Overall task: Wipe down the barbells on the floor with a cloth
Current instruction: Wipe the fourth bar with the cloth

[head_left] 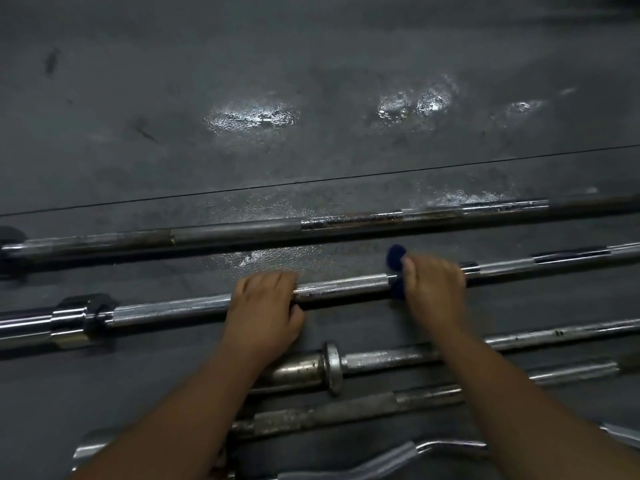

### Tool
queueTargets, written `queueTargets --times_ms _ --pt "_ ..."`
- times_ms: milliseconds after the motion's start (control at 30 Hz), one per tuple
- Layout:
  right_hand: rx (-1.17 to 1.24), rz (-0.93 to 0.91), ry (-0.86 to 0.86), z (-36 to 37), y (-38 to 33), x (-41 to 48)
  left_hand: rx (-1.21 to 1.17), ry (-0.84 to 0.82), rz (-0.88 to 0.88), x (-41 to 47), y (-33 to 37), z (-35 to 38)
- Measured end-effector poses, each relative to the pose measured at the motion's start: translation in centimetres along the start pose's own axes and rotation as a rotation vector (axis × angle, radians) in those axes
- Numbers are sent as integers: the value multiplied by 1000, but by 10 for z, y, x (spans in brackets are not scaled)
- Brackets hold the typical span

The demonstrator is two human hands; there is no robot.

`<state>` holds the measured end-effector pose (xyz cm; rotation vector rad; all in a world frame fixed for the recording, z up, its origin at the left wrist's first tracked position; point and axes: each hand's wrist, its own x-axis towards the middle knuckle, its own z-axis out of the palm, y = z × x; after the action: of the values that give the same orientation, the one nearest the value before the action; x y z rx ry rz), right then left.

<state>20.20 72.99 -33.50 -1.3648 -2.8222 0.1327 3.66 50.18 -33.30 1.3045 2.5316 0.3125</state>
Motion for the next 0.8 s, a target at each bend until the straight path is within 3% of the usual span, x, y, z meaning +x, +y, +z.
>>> queueTargets --times_ms 100,233,333,500,633,700,800 --pt "68 26 53 0 -28 -10 -4 -61 -48 -9 -3 -1" --pt "262 -336 -278 -3 -128 -47 -38 -79 -65 -16 6 -1" --pt "216 -411 -327 -1 -95 -45 -81 -123 -53 -19 2 -9" --pt "154 91 14 2 0 -30 -92 -141 -27 -27 -1 -12" --pt "118 403 -19 -12 26 -9 -135 -136 -69 -31 3 -9" --pt "120 324 -13 -13 -1 -16 -137 -92 -64 -36 3 -7" --pt "201 -47 -31 0 -94 -61 -144 -43 -69 -40 4 -4"
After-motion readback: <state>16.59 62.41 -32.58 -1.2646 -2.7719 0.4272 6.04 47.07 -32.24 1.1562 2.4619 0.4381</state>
